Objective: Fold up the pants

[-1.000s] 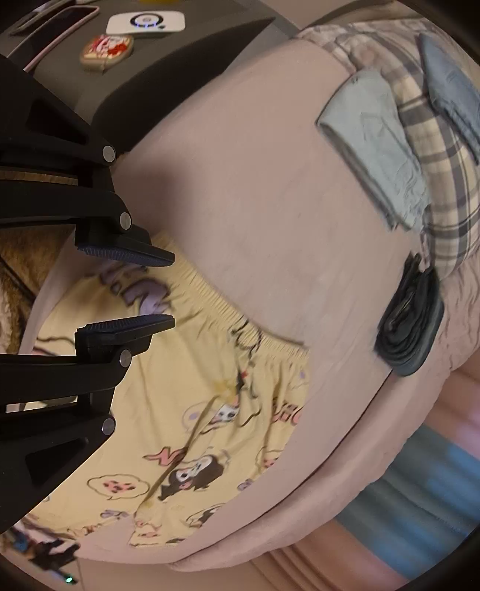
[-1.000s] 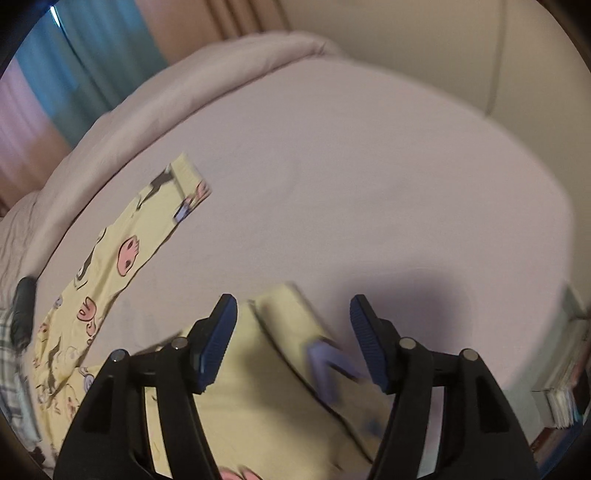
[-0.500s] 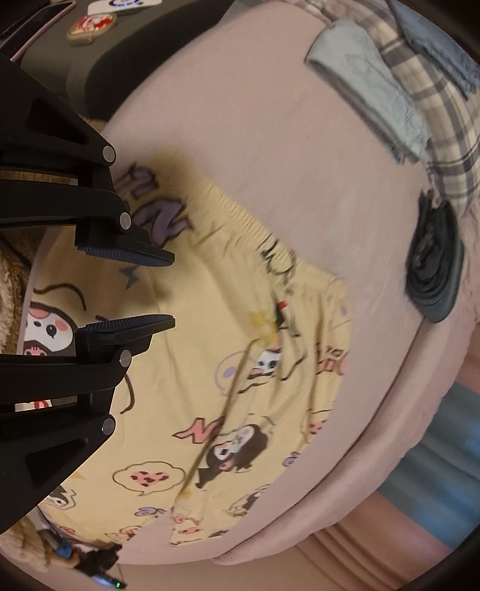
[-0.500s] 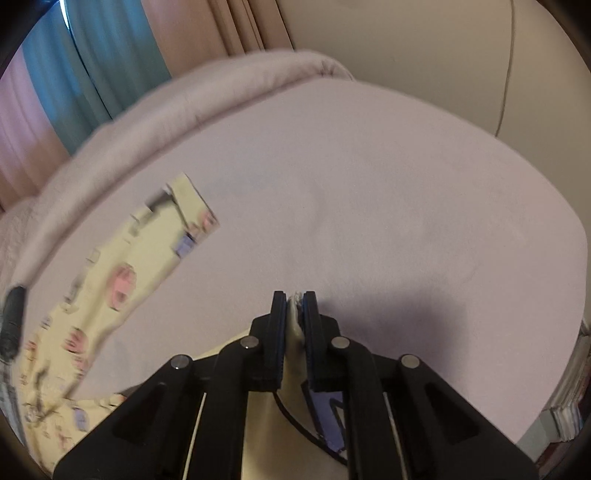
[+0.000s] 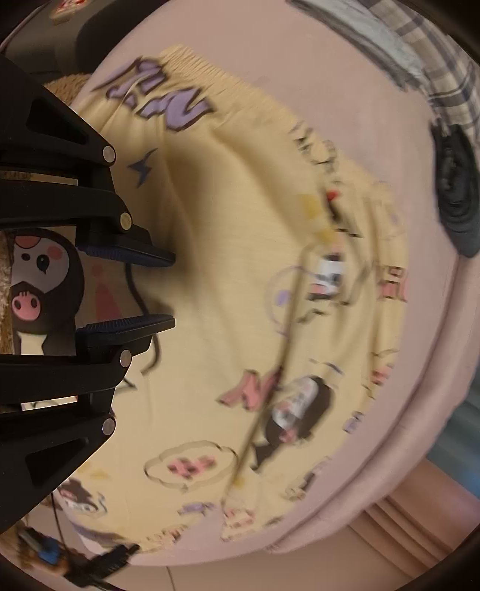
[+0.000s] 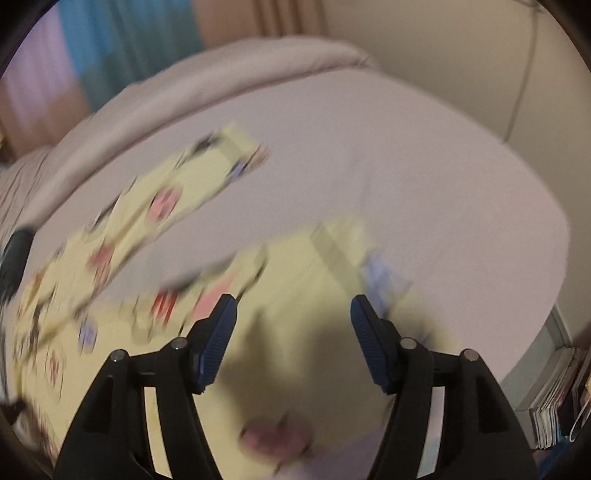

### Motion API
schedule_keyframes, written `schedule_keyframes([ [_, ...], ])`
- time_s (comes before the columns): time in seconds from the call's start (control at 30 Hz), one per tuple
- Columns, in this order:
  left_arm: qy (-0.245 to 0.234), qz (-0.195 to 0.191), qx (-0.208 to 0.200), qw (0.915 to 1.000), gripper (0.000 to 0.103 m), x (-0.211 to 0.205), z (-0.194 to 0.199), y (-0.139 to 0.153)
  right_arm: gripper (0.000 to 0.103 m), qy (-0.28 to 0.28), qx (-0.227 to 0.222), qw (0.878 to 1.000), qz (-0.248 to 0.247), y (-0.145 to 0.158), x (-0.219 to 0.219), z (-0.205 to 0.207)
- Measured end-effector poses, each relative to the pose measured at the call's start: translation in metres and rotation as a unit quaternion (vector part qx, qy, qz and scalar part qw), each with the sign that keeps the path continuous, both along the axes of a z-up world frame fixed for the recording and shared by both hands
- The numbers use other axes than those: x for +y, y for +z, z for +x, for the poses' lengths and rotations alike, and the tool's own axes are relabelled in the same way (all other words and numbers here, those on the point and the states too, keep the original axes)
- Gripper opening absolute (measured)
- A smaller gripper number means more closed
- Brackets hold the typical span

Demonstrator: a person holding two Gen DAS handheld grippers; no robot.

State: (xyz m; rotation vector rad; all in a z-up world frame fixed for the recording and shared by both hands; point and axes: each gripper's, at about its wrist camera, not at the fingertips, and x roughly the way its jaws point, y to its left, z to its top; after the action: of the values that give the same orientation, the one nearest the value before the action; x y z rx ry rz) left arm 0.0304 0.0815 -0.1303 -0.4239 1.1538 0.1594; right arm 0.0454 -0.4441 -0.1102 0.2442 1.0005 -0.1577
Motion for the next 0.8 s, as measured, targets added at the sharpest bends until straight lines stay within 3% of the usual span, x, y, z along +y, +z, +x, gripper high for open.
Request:
schedule_keyframes([
  [0.03,0.0,0.003,-0.008,1.0,0.024,-0.001,-0.001,-0.002,0.064,0.003,0.022,1.0,-0.006,-0.015,0.006,-0.008],
  [0.1,-0.007,0.015,-0.013,0.9998,0.024,-0.003,-0.005,-0.001,0.064,0.003,-0.014,0.999,-0.049,-0.021,0.016,-0.024],
  [0.13,-0.008,0.019,-0.009,0.9997,0.024,-0.003,-0.006,0.0,0.064,-0.005,-0.006,0.998,-0.057,-0.021,0.019,-0.029],
  [0.23,-0.01,0.013,-0.008,0.9998,0.024,0.001,-0.011,0.002,0.064,-0.01,0.023,0.998,-0.053,-0.015,0.02,-0.034],
  [0.37,-0.003,-0.05,0.002,0.9987,0.024,0.02,-0.013,0.009,0.064,-0.013,0.051,0.997,-0.05,-0.011,0.016,-0.036],
  [0.43,0.007,-0.075,-0.014,0.9971,0.024,0.033,-0.009,0.022,0.064,-0.017,0.061,0.997,-0.04,-0.004,0.016,-0.035],
  [0.5,0.026,-0.077,-0.047,0.9956,0.034,0.047,0.0,0.04,0.064,-0.01,0.041,0.999,-0.026,0.009,0.024,-0.034],
  [0.57,0.053,-0.057,-0.07,0.9945,0.065,0.066,0.012,0.055,0.064,-0.002,0.02,1.0,-0.009,0.026,0.027,-0.029],
  [0.63,0.073,-0.029,-0.085,0.9933,0.068,0.083,0.028,0.066,0.067,0.011,-0.013,1.0,0.008,0.049,0.029,-0.016],
  [0.67,0.073,-0.02,-0.092,0.9928,0.068,0.093,0.041,0.069,0.075,0.022,-0.036,0.999,0.018,0.062,0.03,-0.007],
  [0.73,0.084,-0.018,-0.089,0.9923,0.068,0.108,0.06,0.066,0.084,0.032,-0.062,0.997,0.036,0.081,0.028,0.013],
  [0.8,0.099,-0.021,-0.075,0.992,0.068,0.126,0.085,0.053,0.085,0.041,-0.082,0.995,0.049,0.096,0.026,0.039],
])
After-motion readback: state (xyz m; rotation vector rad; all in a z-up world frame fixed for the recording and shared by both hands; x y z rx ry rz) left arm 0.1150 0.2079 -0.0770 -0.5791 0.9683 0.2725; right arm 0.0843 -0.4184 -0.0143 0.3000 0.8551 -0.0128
